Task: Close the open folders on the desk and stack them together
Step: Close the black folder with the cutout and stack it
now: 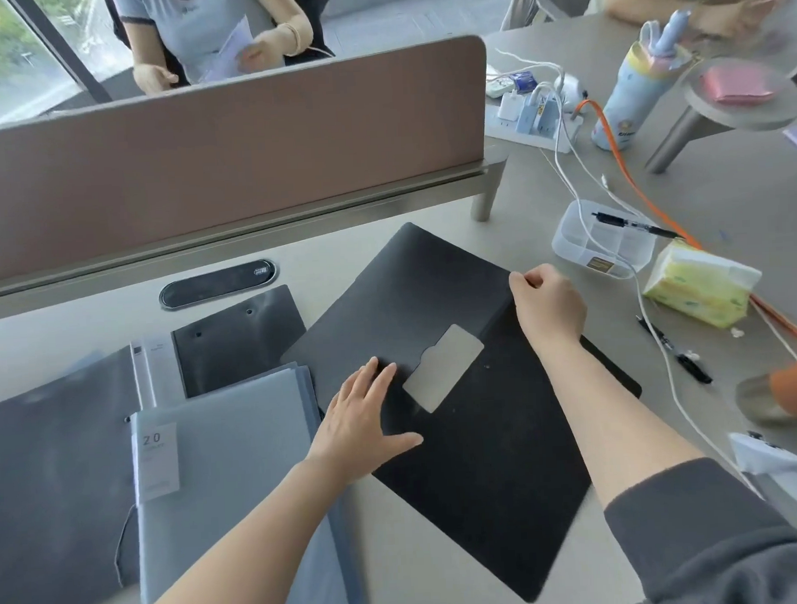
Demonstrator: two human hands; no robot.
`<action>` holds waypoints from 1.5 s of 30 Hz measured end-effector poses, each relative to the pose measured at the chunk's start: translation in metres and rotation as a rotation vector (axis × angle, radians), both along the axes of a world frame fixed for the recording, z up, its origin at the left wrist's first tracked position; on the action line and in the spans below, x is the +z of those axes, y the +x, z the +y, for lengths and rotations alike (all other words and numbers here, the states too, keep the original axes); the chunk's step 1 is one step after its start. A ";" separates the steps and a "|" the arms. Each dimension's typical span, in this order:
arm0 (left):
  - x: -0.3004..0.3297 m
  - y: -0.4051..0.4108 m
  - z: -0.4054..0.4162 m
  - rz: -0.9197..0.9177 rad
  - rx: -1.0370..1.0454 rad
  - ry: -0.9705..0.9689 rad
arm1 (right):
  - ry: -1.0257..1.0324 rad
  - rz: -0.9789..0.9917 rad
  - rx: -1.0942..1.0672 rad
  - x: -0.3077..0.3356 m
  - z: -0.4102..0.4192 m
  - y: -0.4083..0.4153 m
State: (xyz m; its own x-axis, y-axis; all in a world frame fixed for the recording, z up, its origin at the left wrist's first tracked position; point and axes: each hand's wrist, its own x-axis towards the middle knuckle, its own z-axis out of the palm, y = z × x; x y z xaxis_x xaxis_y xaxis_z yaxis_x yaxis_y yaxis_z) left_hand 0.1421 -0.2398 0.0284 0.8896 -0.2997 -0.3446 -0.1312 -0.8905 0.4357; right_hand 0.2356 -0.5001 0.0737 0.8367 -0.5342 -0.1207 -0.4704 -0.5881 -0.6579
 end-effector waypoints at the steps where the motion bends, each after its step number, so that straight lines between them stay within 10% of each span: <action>1: 0.006 0.001 -0.007 -0.002 0.020 -0.021 | 0.011 -0.036 -0.027 0.010 -0.001 -0.003; 32: 0.134 -0.015 0.011 -0.297 0.309 -0.417 | 0.431 -0.739 0.191 0.169 0.120 -0.038; 45: 0.138 -0.020 0.097 0.074 0.650 -1.079 | 0.309 -0.252 0.061 0.081 0.130 -0.060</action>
